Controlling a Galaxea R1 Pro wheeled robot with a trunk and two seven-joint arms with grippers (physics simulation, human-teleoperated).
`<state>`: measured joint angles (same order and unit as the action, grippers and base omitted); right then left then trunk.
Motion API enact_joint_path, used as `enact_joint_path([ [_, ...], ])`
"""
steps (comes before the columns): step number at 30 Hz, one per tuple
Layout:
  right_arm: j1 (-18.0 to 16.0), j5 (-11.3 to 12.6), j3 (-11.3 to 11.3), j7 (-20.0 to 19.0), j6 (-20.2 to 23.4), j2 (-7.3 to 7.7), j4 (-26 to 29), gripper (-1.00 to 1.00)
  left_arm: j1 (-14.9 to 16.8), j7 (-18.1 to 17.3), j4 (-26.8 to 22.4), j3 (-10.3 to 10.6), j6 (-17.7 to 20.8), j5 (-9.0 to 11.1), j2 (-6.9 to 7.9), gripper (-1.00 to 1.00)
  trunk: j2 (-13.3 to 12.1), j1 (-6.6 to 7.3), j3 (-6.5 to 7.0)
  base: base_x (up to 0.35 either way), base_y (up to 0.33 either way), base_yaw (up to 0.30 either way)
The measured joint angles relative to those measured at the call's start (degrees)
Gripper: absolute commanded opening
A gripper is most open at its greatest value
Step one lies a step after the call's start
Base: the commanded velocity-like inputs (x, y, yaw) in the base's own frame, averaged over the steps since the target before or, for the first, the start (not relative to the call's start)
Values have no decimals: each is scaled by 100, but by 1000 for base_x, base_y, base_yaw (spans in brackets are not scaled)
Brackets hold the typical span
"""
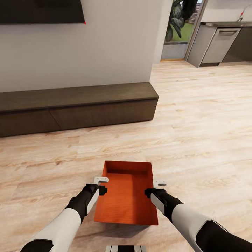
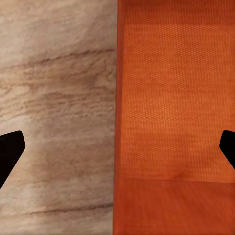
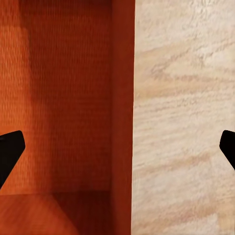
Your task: Move the two storage containers from the living room to the garage. In the garage, place one container on the floor and stack the other container on top of it (either order is fine).
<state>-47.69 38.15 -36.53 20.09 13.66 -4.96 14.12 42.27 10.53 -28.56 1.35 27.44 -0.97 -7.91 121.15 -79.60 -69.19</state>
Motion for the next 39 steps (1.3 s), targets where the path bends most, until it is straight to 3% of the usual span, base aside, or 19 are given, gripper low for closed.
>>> enact_joint_path([
  [15, 0, 0, -4, 0, 0, 0, 0, 100, 0, 1, 0, 0, 0, 1, 0, 100, 602, -330, -269, 0, 0, 0],
  [23, 0, -1, -3, 0, 1, 0, 0, 100, 0, 2, 0, 0, 0, 0, 0, 100, 603, -330, -270, 0, 0, 0],
  [30, 0, 0, -5, 0, 2, 0, 0, 100, 0, 0, 0, 0, 0, 2, 0, 100, 882, -483, -395, 0, 0, 0],
  [39, 0, 0, -8, 0, 3, 8, 0, 100, 0, 0, 0, 0, 0, 6, 0, 100, 923, -505, -413, 0, 0, 0],
])
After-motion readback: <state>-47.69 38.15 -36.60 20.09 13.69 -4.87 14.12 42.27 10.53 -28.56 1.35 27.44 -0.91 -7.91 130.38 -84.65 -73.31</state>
